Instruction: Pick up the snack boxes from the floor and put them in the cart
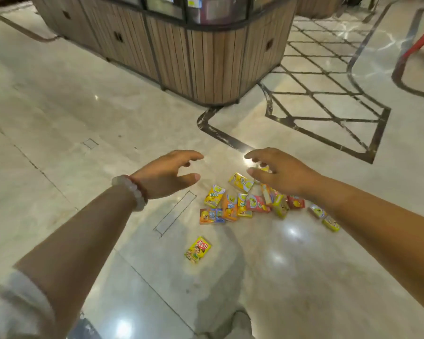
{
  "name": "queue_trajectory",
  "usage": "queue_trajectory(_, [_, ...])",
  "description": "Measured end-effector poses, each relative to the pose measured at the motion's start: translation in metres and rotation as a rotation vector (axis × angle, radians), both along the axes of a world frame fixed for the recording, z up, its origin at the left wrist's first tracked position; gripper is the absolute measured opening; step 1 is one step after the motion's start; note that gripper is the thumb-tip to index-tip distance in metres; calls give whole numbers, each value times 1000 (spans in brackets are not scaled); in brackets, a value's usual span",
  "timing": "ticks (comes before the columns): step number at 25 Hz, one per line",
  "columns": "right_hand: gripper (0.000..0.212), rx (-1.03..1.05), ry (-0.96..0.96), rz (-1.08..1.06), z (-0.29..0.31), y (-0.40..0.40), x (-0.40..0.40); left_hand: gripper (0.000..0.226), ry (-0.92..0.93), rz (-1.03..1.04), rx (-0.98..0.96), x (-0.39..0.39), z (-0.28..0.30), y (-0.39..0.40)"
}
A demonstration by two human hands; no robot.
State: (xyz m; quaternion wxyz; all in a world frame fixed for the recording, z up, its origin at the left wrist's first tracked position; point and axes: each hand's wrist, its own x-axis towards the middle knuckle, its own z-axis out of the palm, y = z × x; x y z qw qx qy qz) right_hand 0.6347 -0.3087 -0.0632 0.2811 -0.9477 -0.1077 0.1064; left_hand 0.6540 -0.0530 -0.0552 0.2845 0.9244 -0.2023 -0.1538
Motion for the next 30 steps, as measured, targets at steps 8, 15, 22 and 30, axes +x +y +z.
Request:
queue_trajectory(8, [40,-42,183,25,-200,29,126,50,173,134,22,100,-200,29])
queue_trajectory(15, [37,-87,275,52,-516,26,159,54,419,281,82,100,-541,19])
queue_trajectory(22, [49,-223,193,229,-734,53,183,93,648,250,271,83,-786,35])
queue_trajectory(30, [59,-444,235,312,-772,71,176,100,510,367,333,53,-807,18])
